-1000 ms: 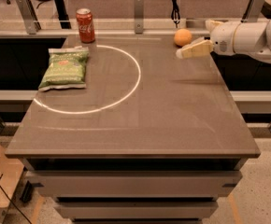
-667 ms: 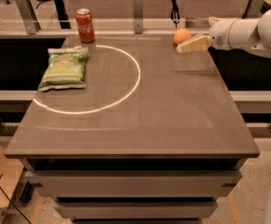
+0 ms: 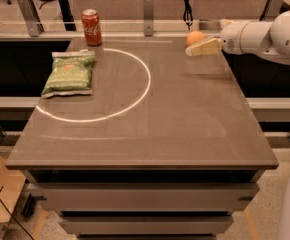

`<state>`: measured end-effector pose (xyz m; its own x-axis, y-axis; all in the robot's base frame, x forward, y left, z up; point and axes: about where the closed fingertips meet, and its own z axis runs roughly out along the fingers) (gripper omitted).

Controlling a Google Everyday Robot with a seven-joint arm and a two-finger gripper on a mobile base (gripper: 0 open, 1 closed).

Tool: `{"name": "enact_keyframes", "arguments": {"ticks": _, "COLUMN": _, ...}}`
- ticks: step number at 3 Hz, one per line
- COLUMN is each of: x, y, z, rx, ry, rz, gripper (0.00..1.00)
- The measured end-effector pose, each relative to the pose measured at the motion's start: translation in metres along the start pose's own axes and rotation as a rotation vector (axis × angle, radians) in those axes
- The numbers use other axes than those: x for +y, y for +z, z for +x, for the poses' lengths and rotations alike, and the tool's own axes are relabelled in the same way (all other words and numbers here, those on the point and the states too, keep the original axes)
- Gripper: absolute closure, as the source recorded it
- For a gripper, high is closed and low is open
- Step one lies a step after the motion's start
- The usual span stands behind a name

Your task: Move orange near green jalapeno chip bag

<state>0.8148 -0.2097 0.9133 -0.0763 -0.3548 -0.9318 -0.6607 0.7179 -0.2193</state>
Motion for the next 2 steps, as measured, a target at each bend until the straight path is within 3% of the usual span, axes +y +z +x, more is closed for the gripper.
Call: {"name": "enact_keyframes", "arguments": {"ticks": 2, "x": -0.016, "y": 0.030, "z": 0.003, "rx": -0.050, "ry": 0.087, "rz": 0.098, "gripper": 0.00}}
